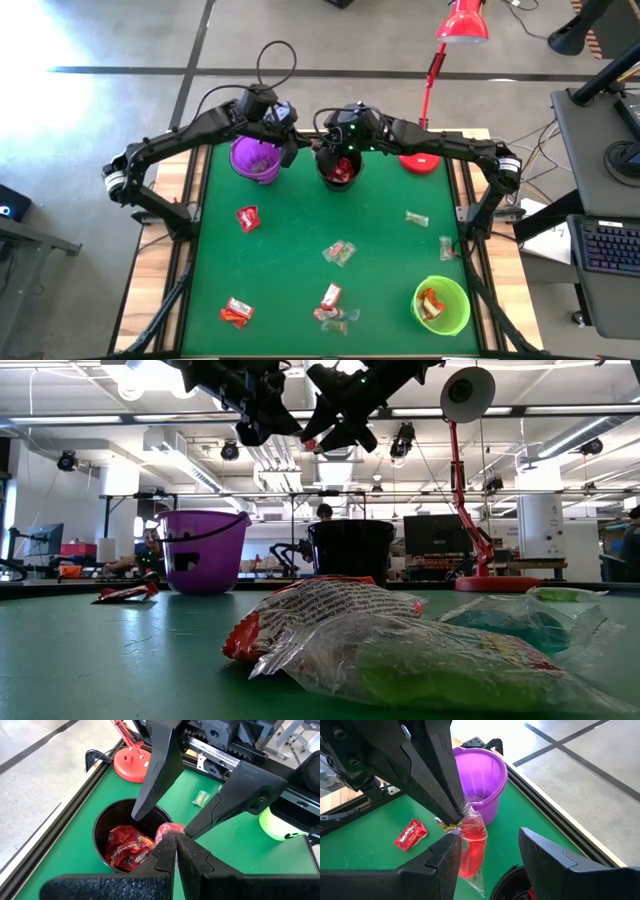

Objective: Sort candy
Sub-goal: Put the red gummy into the violet bucket

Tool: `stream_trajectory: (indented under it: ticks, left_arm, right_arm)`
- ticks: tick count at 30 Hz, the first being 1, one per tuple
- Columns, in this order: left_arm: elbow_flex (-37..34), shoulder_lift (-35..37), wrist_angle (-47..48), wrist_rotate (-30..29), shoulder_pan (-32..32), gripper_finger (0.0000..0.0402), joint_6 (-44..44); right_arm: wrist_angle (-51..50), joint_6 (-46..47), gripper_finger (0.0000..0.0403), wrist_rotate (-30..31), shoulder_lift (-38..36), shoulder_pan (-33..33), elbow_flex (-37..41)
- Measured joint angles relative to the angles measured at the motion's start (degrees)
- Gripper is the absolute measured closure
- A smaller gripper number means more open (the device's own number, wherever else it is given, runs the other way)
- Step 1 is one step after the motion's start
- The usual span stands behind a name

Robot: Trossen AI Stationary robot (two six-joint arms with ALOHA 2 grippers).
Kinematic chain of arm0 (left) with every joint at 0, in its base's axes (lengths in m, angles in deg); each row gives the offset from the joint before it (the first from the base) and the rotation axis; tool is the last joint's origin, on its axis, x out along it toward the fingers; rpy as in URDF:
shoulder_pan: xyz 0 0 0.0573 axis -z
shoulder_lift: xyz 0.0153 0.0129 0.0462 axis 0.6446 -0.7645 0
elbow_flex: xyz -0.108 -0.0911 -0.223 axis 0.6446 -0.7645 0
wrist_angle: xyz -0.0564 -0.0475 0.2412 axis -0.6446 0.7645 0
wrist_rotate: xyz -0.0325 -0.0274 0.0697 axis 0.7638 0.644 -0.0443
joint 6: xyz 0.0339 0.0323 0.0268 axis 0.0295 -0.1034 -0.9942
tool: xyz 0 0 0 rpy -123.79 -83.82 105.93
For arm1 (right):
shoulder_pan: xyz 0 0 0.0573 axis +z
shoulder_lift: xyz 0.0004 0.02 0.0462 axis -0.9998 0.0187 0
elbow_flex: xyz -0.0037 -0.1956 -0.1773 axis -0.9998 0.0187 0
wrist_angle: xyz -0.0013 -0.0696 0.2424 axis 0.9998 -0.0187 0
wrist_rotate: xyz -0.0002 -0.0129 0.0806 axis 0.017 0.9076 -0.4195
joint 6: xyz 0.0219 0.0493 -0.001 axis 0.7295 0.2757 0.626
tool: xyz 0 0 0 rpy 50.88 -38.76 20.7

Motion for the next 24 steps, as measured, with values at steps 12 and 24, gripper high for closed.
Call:
stream_trajectory:
  ticks: [12, 24]
  left_arm:
    - [0.00, 2.11, 0.54, -2.83, 0.02, 0.0402, -0.24]
    - [0.00, 2.23, 1.53, -2.95, 0.02, 0.0402, -0.64]
  right_arm:
    - [0.04, -0.86, 0.0214, 0.20, 0.00, -0.02, 0.00]
    - [0.02, -0.47, 0.0213, 0.15, 0.02, -0.02, 0.00]
